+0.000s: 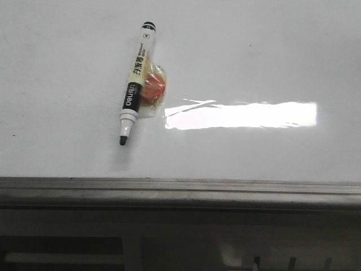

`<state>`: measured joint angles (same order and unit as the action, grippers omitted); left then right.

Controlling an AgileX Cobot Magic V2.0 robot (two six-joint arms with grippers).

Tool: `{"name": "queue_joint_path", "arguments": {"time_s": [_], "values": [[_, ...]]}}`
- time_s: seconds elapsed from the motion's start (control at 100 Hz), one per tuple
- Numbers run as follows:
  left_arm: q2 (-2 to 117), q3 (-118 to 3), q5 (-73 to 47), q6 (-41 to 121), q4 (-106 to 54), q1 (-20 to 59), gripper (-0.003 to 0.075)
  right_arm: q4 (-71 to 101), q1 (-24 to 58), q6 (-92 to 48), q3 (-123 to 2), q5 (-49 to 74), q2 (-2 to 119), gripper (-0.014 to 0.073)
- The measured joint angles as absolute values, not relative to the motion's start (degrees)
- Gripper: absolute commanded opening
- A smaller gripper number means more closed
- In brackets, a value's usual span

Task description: Write number 6 on whiteboard

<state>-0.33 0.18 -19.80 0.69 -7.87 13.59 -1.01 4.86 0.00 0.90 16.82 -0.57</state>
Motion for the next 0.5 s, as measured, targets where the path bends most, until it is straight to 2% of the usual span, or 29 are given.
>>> {"name": "queue_joint_path", "arguments": {"time_s": [0.24,0.5], "values": [[-0.33,0.18,-19.8,0.69,-7.87,13.59,-0.0019,-9.92,4.86,0.0,0.9,16.91,-0.57,-0.0055],[-0.33,0.18,-19.8,0.69,-7.87,13.59,-0.0019,-11.7,4.86,0.0,0.9,16.91,-0.57,-0.0055]]}}
